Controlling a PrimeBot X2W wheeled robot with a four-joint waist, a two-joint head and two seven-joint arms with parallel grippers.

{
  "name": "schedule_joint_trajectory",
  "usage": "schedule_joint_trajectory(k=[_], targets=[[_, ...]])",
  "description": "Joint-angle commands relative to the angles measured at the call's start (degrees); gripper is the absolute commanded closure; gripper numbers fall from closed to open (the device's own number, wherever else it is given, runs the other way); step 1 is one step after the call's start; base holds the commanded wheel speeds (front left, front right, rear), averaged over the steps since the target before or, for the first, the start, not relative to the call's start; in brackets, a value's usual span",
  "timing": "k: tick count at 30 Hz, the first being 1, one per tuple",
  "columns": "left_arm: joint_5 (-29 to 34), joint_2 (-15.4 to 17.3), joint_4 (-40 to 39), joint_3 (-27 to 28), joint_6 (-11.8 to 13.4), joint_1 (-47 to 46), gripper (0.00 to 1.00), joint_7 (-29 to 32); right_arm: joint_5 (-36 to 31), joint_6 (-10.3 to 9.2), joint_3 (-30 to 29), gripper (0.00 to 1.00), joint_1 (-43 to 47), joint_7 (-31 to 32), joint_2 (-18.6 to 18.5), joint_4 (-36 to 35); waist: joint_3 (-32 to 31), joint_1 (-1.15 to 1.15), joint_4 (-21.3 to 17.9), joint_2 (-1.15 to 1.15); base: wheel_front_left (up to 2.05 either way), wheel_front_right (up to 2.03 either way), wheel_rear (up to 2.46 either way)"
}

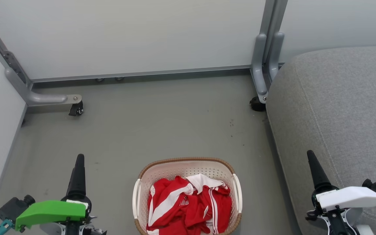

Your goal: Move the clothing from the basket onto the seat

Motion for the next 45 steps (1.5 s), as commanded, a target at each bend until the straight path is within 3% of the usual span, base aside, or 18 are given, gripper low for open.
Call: schedule_joint_trajectory(k=[1, 25, 45], targets=[[2.41, 0.24, -1.47, -0.42, 0.21, -0.09, 0.0, -0.58, -2.73, 0.01, 0.32, 0.0, -0.22, -0.71, -0.32, -1.45, -0.04, 0.0, 0.1, 0.0, 0.0, 0.0, 0.0], [24.21, 0.37, -4.3, -5.55, 1.62, 1.29, 0.0, -5.38, -25.61, 0.03, 4.06, 0.0, 2.16, -5.56, -0.48, -5.03, -0.49, 0.0, 1.21, 0.0, 0.0, 0.0, 0.0], [37.43, 0.46, -5.21, -9.53, 2.51, 1.87, 0.0, -8.66, -40.04, 0.03, 6.27, 0.0, 3.67, -8.82, -0.59, -6.8, -0.63, 0.0, 2.07, 0.0, 0.0, 0.0, 0.0]])
